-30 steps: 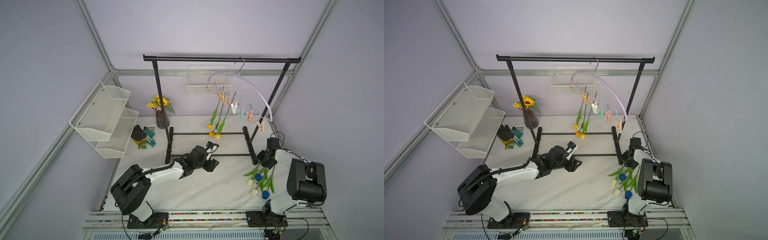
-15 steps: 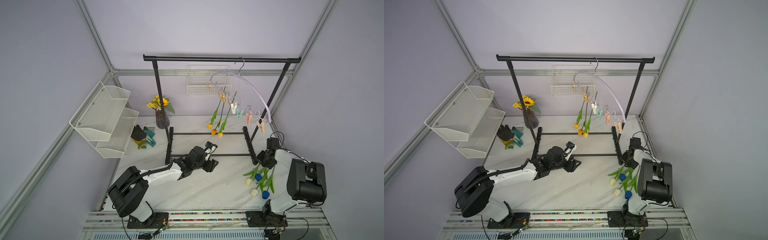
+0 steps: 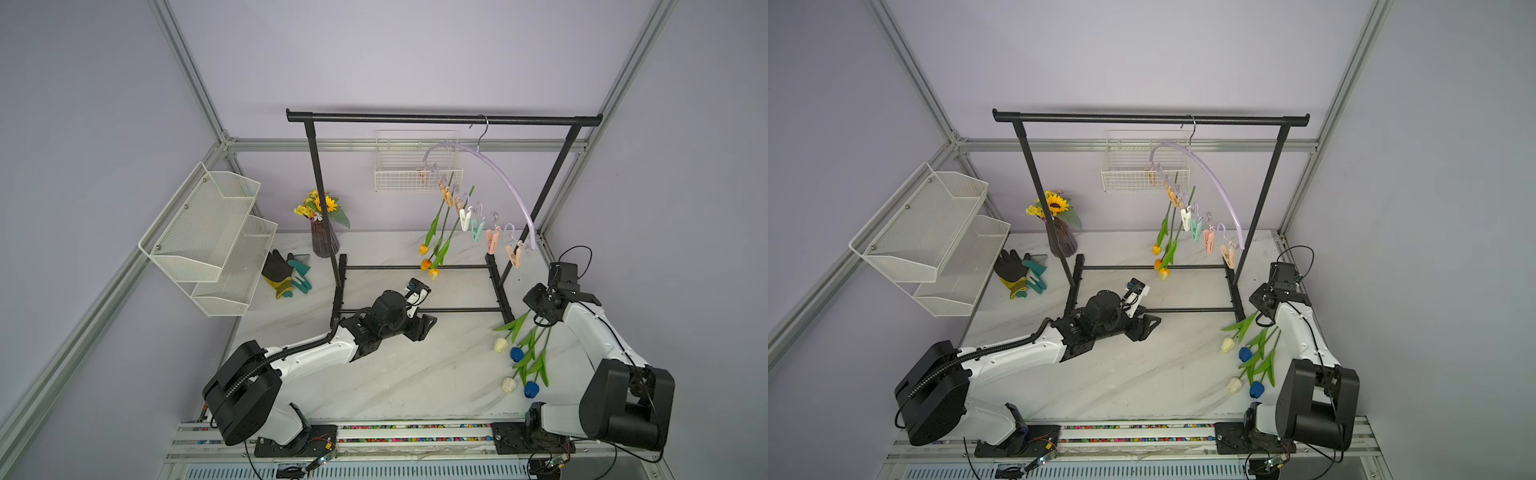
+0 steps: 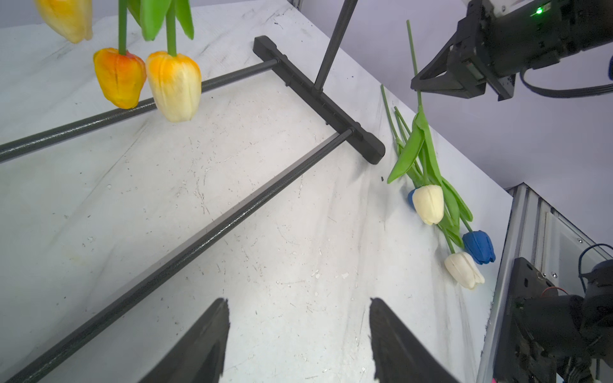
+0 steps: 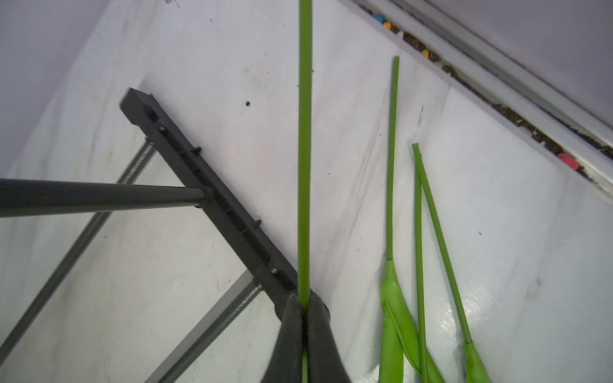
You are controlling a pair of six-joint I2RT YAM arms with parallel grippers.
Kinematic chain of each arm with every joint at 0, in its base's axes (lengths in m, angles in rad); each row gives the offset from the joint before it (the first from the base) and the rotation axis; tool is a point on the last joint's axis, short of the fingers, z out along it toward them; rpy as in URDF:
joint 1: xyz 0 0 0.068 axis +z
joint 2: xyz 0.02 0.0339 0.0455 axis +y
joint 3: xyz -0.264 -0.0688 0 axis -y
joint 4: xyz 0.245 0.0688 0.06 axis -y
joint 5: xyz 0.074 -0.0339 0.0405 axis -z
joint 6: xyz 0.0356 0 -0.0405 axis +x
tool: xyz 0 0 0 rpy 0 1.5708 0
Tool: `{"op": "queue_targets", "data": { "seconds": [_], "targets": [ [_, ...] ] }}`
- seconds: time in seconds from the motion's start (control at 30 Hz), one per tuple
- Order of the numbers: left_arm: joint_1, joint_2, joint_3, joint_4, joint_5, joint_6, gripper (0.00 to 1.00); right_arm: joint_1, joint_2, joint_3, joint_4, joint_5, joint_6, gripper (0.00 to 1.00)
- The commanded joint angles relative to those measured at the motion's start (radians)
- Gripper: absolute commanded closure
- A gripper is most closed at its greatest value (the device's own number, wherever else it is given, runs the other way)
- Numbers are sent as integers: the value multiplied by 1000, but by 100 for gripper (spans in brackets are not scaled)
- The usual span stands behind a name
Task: Dry the flowers on a clothes hanger
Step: Pick up the flower at the center of the board, then open the clamp at the hanger.
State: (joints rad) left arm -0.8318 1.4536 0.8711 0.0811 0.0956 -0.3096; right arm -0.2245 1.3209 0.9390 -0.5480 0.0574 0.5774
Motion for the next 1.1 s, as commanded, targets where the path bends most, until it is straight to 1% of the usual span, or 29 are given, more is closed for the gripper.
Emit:
{"op": "queue_targets", "data": {
  "seconds": [0.0,0.07,0.13,0.33,0.43,0.53,0.73,0.8,0.87,1.0,1.07],
  "targets": [
    [-3,-68,25,2,-26,15,32,-3,-87,45,-10,-46,-25,100],
    [-3,-74,47,-24,-34,21,32,0,-145,53,29,-145,-64,100],
    [-1,-79,71,-53,-56,20,31,7,-187,54,64,-203,-69,100],
    [3,-111,139,-98,-95,39,29,25,-226,71,205,-418,-91,100],
    [12,-125,186,-126,-102,46,28,33,-266,7,400,-550,-87,100],
    [24,-137,219,-133,-101,42,27,44,-303,-37,551,-628,-82,100],
    [64,-140,297,-152,-53,26,25,59,-331,-78,733,-725,-105,100],
    [84,-134,334,-170,-43,17,24,74,-333,-88,787,-758,-116,100],
    [115,-122,379,-187,-8,0,24,92,-334,-92,826,-779,-140,100],
    [173,-102,456,-196,61,-19,23,156,-316,-91,854,-769,-218,100],
    [195,-98,485,-186,79,-12,20,195,-294,-92,881,-751,-249,100]
  ]
}}
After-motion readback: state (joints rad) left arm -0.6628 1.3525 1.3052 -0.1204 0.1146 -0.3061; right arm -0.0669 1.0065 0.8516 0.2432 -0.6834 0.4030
